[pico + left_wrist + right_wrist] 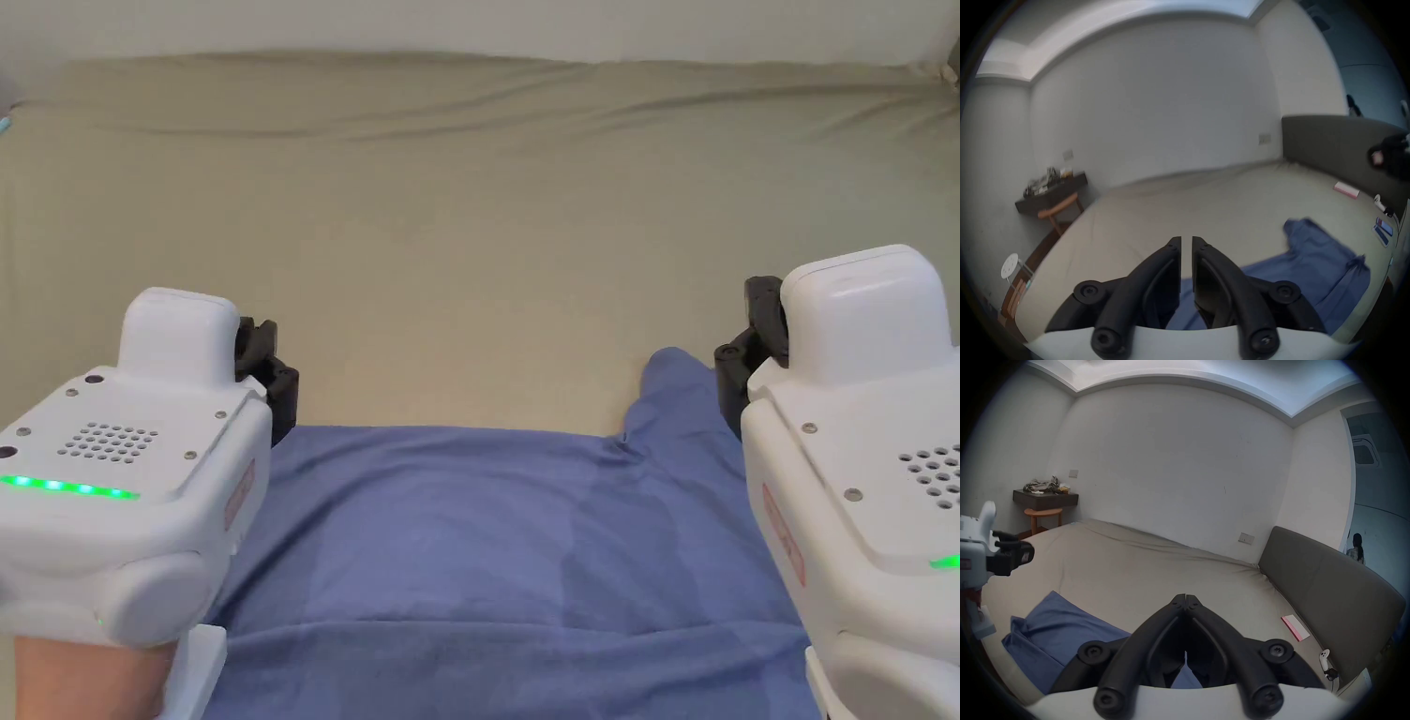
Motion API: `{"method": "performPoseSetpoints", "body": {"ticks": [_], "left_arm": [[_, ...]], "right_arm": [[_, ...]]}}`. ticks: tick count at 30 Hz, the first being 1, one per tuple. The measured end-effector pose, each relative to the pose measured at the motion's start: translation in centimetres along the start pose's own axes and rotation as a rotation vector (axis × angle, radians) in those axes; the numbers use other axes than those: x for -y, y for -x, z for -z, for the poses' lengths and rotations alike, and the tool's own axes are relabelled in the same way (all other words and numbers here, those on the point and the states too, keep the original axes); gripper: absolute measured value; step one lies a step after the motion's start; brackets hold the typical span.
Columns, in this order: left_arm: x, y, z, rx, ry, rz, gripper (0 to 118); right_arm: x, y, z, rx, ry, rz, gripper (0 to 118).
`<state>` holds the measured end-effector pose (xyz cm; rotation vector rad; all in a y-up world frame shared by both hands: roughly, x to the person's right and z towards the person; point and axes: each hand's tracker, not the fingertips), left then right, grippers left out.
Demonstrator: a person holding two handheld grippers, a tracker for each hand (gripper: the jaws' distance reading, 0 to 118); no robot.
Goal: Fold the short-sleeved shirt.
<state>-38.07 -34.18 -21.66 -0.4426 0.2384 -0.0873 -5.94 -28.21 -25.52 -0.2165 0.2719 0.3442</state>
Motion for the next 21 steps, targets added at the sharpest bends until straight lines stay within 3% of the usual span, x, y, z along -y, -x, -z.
{"method": "performPoseSetpoints", "body": {"ticks": [3, 4, 9, 15, 16, 20, 21], "left_arm": [[3.2, 3.4, 5.7, 0.04, 0.173, -0.091, 101], [4.2, 4.2, 7.6, 0.046, 0.244, -0.104, 112], [8.2, 7.3, 15.1, -0.084, 0.387, -0.069, 112], [10.3, 9.0, 20.9, -0.111, 0.486, -0.185, 110], [10.6, 8.9, 21.4, -0.109, 0.507, -0.19, 105], [10.7, 7.7, 20.6, -0.077, 0.479, -0.188, 53], [10.4, 7.4, 20.5, -0.021, 0.492, -0.166, 30]], "right_arm": [[1.7, -0.9, 1.7, 0.006, 0.052, 0.024, 0], [2.1, -1.1, 2.1, 0.011, 0.065, 0.027, 0], [4.0, -2.4, 4.3, 0.028, 0.124, 0.033, 0], [4.9, -3.2, 5.7, 0.04, 0.171, 0.032, 0], [5.0, -3.3, 5.7, 0.04, 0.176, 0.035, 0], [5.0, -3.3, 5.9, 0.048, 0.19, 0.023, 0], [5.0, -3.3, 6.0, 0.047, 0.192, 0.019, 0]]}}
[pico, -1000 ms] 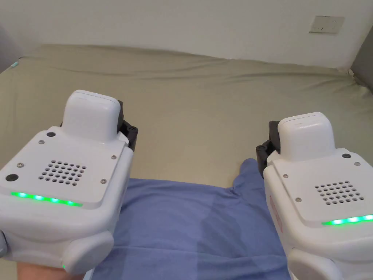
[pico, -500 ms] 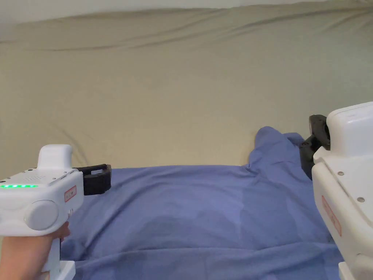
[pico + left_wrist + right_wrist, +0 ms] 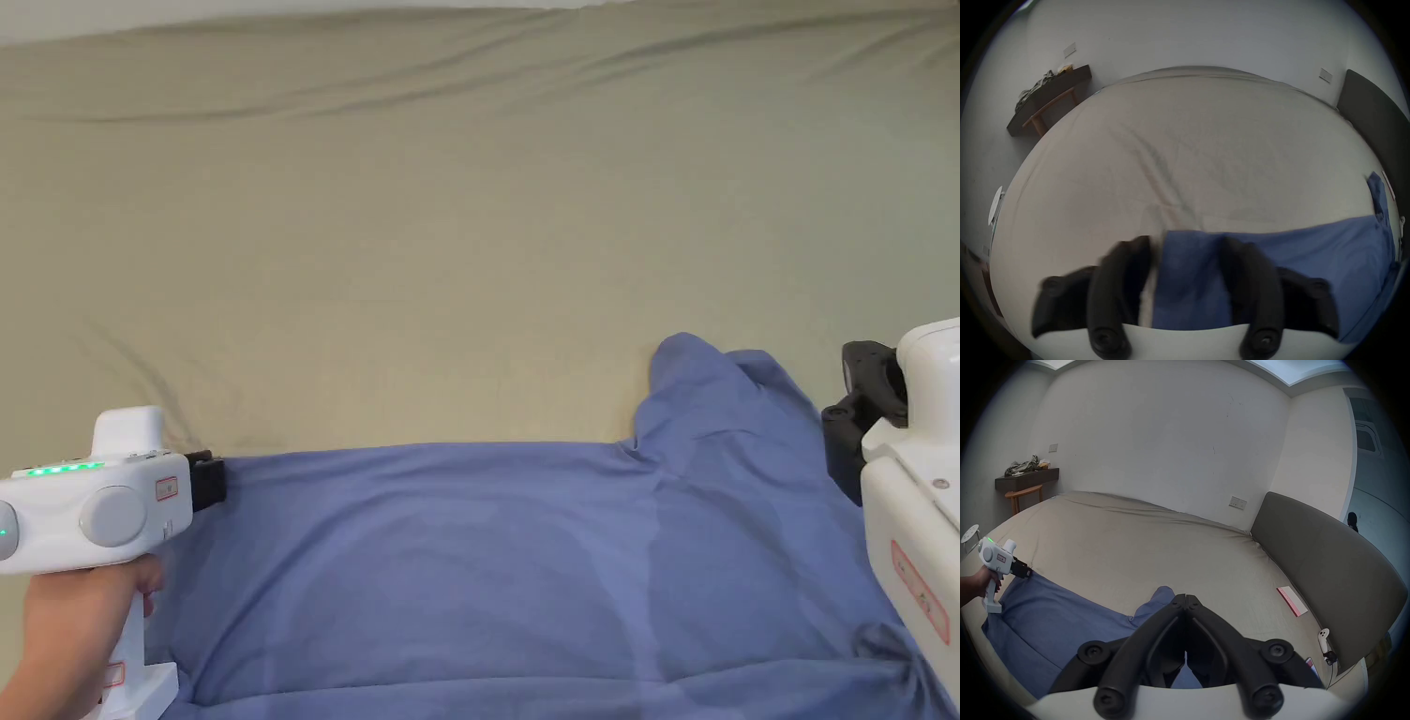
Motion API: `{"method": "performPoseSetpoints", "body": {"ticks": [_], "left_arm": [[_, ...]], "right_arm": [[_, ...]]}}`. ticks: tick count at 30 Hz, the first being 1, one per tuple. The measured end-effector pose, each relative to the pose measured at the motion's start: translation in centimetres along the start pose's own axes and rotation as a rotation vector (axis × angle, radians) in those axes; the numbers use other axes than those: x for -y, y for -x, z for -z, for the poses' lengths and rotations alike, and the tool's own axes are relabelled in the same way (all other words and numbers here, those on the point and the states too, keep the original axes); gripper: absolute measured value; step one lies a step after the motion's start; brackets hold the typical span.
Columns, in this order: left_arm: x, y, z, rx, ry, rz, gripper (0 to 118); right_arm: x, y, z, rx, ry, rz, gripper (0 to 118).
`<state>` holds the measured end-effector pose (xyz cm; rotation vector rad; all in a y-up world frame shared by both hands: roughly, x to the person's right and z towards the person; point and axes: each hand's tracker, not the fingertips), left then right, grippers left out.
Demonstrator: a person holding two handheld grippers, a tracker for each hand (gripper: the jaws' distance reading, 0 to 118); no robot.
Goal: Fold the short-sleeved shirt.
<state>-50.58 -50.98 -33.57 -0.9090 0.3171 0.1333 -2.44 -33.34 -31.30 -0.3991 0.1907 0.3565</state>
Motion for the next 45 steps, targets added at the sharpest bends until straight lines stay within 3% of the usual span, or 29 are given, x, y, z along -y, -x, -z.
{"method": "performPoseSetpoints", "body": {"ticks": [1, 4, 11, 12, 13, 14, 15, 16, 17, 18, 19, 22, 26, 27, 28, 30, 33, 35, 36, 41, 45], "left_arm": [[-0.1, -0.6, -0.3, 0.046, -0.01, 0.027, 2], [0.0, -2.0, -0.6, -0.04, -0.028, 0.152, 2], [-0.3, -2.3, -8.9, -0.032, -0.231, 0.165, 2], [-0.4, -2.1, -10.3, -0.02, -0.256, 0.175, 2], [-0.4, -2.2, -11.5, -0.014, -0.268, 0.179, 2], [-0.3, -2.4, -12.9, -0.013, -0.289, 0.181, 2], [-0.2, -2.5, -13.7, -0.012, -0.298, 0.192, 2], [-0.1, -2.7, -14.5, -0.017, -0.3, 0.206, 2], [0.3, -2.9, -15.1, -0.025, -0.309, 0.22, 2], [0.7, -3.0, -15.6, -0.028, -0.311, 0.233, 2], [1.1, -3.1, -16.0, -0.029, -0.308, 0.238, 2], [2.4, -3.0, -16.3, -0.024, -0.28, 0.228, 2], [4.1, -2.6, -15.9, -0.06, -0.255, 0.212, 2], [4.4, -2.4, -15.8, -0.062, -0.244, 0.203, 2], [4.6, -2.3, -15.5, -0.063, -0.237, 0.194, 2], [5.0, -1.9, -15.2, -0.063, -0.219, 0.182, 2], [5.2, -1.8, -14.9, -0.069, -0.21, 0.182, 2], [5.1, -1.9, -14.9, -0.071, -0.207, 0.176, 2], [5.0, -2.0, -15.1, -0.069, -0.209, 0.173, 2], [3.9, -1.8, -17.5, -0.061, -0.246, 0.151, 2], [3.8, -1.5, -20.2, -0.063, -0.26, 0.161, 2]], "right_arm": [[0.0, 0.0, 0.1, -0.003, 0.003, -0.002, 0], [-0.3, -0.4, 0.2, -0.009, 0.007, -0.005, 0], [-1.5, -4.0, 2.3, -0.032, 0.043, 0.046, 2], [-1.3, -4.5, 3.3, -0.037, 0.064, 0.055, 15], [-1.1, -5.0, 4.2, -0.053, 0.1, 0.074, 44], [-0.7, -5.5, 5.9, -0.072, 0.171, 0.084, 63], [-0.2, -5.9, 7.6, -0.09, 0.247, 0.092, 72], [0.5, -6.2, 9.1, -0.104, 0.296, 0.1, 72], [1.6, -6.4, 10.9, -0.127, 0.352, 0.1, 98], [2.8, -6.5, 12.5, -0.138, 0.402, 0.093, 111], [3.9, -6.5, 13.9, -0.134, 0.419, 0.091, 116], [7.7, -6.6, 19.1, -0.044, 0.663, 0.097, 115], [11.9, -7.0, 22.5, -0.036, 0.743, 0.169, 114], [12.8, -7.2, 23.2, -0.038, 0.744, 0.165, 111], [13.2, -7.2, 23.5, -0.039, 0.749, 0.164, 100], [13.3, -7.9, 23.1, -0.083, 0.723, 0.254, 91], [12.5, -7.9, 22.1, -0.233, 0.667, 0.268, 0], [11.6, -6.8, 21.1, -0.155, 0.652, 0.106, 0], [11.2, -6.7, 20.7, -0.159, 0.632, 0.071, 0], [7.3, -7.9, 16.3, -0.2, 0.547, 0.144, 0], [3.3, -8.5, 10.8, -0.229, 0.495, 0.065, 0]]}}
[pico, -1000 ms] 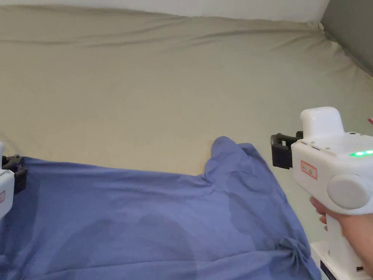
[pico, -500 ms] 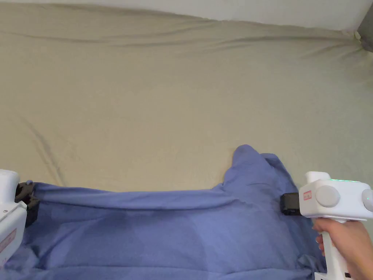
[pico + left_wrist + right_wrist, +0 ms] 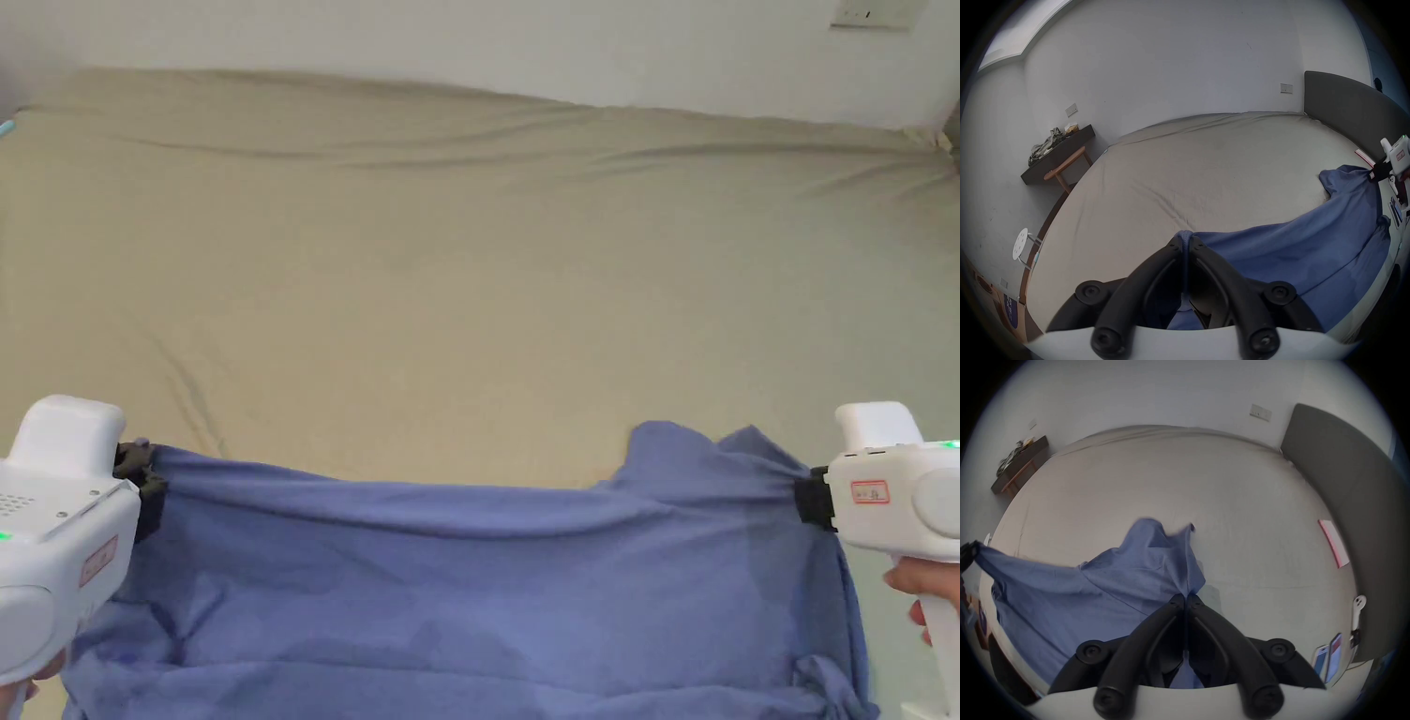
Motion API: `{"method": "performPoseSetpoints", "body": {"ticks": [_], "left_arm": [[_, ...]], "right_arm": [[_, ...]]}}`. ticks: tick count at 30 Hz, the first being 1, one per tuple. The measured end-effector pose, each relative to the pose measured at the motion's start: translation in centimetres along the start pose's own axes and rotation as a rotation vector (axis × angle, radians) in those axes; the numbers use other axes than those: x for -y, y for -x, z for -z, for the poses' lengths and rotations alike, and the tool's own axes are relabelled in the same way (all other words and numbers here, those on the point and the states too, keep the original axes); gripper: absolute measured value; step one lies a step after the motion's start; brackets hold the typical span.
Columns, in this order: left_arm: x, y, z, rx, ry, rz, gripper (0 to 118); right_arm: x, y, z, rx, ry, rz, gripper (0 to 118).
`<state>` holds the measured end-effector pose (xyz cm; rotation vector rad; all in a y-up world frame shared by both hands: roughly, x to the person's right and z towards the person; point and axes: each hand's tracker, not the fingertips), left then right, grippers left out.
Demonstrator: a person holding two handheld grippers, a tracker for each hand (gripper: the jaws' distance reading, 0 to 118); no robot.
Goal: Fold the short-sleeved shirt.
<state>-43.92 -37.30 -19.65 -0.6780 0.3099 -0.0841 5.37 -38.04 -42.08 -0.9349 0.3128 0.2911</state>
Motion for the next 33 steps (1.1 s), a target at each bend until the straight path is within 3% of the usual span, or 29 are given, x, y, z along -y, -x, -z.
{"method": "performPoseSetpoints", "body": {"ticks": [8, 13, 20, 24, 33], "left_arm": [[2.2, 1.5, -4.3, -0.008, 0.042, 0.014, 2], [5.5, 1.6, -5.3, 0.011, 0.125, 0.058, 2], [11.6, 1.5, -3.6, 0.045, 0.283, 0.108, 2], [14.7, 0.5, -2.3, 0.045, 0.373, 0.244, 2], [16.5, 0.5, 0.1, 0.092, 0.48, 0.251, 2]], "right_arm": [[3.5, -0.1, -7.6, 0.002, 0.006, -0.064, 0], [8.3, 0.7, -9.3, -0.033, 0.106, -0.138, 0], [13.9, 0.9, -6.7, -0.071, 0.254, -0.142, 0], [16.0, 1.7, -4.9, -0.065, 0.335, -0.16, 0], [18.3, 2.1, 0.2, -0.053, 0.493, -0.151, 0]]}}
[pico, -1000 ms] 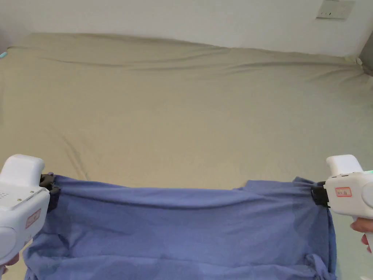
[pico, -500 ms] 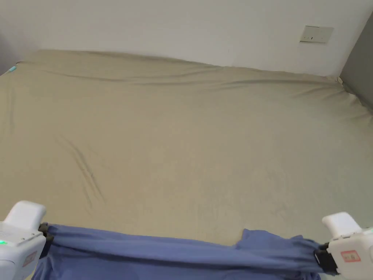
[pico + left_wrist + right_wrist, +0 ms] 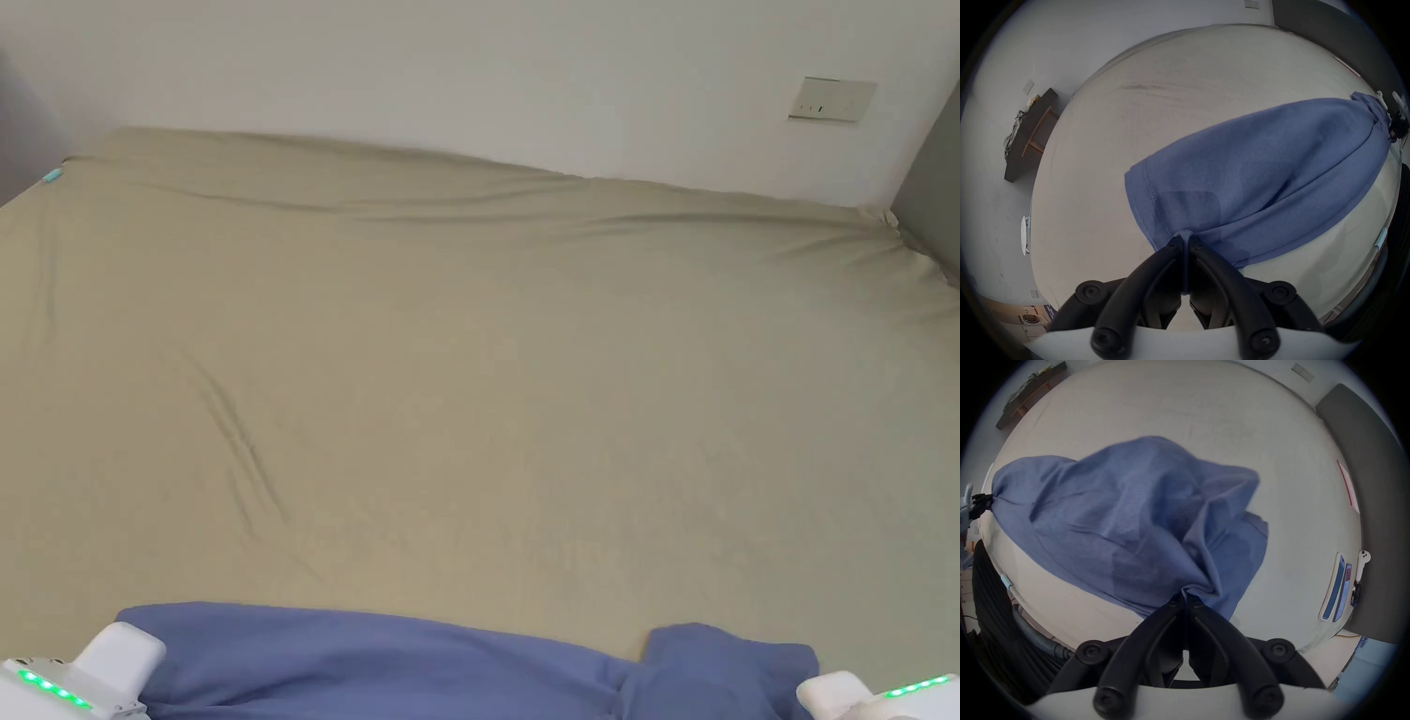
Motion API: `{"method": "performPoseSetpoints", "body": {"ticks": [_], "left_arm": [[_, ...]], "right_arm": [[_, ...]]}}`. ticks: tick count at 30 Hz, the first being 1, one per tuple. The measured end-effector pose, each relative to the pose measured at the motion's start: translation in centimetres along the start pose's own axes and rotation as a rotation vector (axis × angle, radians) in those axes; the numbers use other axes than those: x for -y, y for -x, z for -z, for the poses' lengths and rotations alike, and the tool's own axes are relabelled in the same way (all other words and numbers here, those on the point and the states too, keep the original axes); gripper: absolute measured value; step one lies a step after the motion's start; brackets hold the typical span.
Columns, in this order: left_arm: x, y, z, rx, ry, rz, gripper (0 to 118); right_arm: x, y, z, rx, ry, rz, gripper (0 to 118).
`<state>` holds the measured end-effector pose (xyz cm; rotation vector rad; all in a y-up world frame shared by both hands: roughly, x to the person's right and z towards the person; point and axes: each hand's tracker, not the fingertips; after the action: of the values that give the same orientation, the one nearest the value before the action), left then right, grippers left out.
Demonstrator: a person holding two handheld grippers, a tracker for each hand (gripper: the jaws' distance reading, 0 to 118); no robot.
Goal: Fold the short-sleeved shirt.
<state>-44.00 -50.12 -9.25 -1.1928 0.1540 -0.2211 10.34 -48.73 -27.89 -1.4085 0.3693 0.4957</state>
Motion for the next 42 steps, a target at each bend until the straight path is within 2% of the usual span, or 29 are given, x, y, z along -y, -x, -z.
{"method": "performPoseSetpoints", "body": {"ticks": [3, 7, 9, 10, 11, 12, 13, 14, 15, 16, 18, 20, 24, 29, 30, 31, 33, 34, 35, 37, 42], "left_arm": [[-0.2, 0.0, 0.8, 0.008, 0.02, 0.015, 2], [-0.9, 0.1, 0.7, 0.02, 0.044, 0.018, 2], [-0.9, 0.1, 0.4, 0.023, 0.047, 0.052, 2], [-1.0, 0.1, 0.0, 0.021, 0.047, 0.062, 4], [-1.2, 0.2, -0.4, 0.02, 0.043, 0.055, 10], [-1.5, 0.5, -1.3, 0.014, 0.012, 0.038, 25], [-1.8, 0.8, -2.2, -0.001, -0.049, 0.012, 60], [-2.3, 1.2, -3.8, -0.001, -0.119, -0.029, 89], [-3.0, 1.6, -5.3, 0.008, -0.194, -0.083, 105], [-3.6, 2.0, -6.9, 0.023, -0.266, -0.147, 108], [-5.4, 2.9, -11.2, 0.073, -0.461, -0.311, 108], [-6.7, 2.9, -14.7, 0.091, -0.638, -0.392, 108], [-9.1, 0.8, -22.1, -0.039, -0.908, -0.362, 108], [-10.2, -3.0, -27.4, -0.175, -1.068, -0.386, 104], [-10.4, -3.4, -27.6, -0.198, -1.093, -0.39, 98], [-10.4, -4.0, -27.9, -0.186, -1.103, -0.377, 81], [-10.4, -5.3, -28.2, -0.182, -1.121, -0.367, 44], [-10.6, -5.9, -28.2, -0.186, -1.127, -0.35, 20], [-10.6, -6.4, -28.2, -0.189, -1.134, -0.333, 10], [-10.6, -7.4, -28.2, -0.194, -1.142, -0.306, 2], [-11.5, -9.0, -27.8, -0.201, -1.139, -0.242, 1]], "right_arm": [[0.0, 0.5, 1.9, 0.016, 0.039, -0.022, 0], [-0.4, 1.0, 1.2, 0.035, 0.045, -0.025, 1], [0.0, 0.9, 0.5, 0.042, 0.029, -0.009, 10], [0.0, 0.8, -0.2, 0.064, 0.005, -0.007, 28], [0.1, 0.7, -0.8, 0.097, -0.021, -0.012, 57], [0.1, 0.5, -2.0, 0.146, -0.06, -0.016, 93], [0.1, 0.5, -3.1, 0.163, -0.097, -0.011, 116], [-0.1, 0.2, -4.8, 0.157, -0.168, -0.007, 117], [-0.3, 0.0, -6.7, 0.151, -0.243, -0.006, 114], [-0.6, 0.0, -8.5, 0.157, -0.296, 0.005, 112], [-1.2, 0.8, -12.8, 0.209, -0.449, 0.029, 112], [-1.7, 2.1, -17.0, 0.246, -0.62, 0.028, 112], [-1.7, 6.0, -24.5, 0.293, -0.99, 0.035, 113], [-1.0, 12.6, -28.2, 0.338, -1.234, 0.015, 110], [-0.8, 13.9, -28.4, 0.34, -1.27, 0.001, 104], [-0.7, 15.0, -28.4, 0.339, -1.293, -0.012, 87], [-1.1, 16.7, -27.9, 0.338, -1.302, -0.008, 37], [-1.2, 17.4, -27.7, 0.323, -1.312, 0.002, 11], [-1.2, 17.8, -27.7, 0.294, -1.317, 0.018, 4], [-1.5, 18.2, -27.6, 0.28, -1.315, 0.033, 0], [-2.0, 18.8, -27.4, 0.331, -1.342, 0.041, 0]]}}
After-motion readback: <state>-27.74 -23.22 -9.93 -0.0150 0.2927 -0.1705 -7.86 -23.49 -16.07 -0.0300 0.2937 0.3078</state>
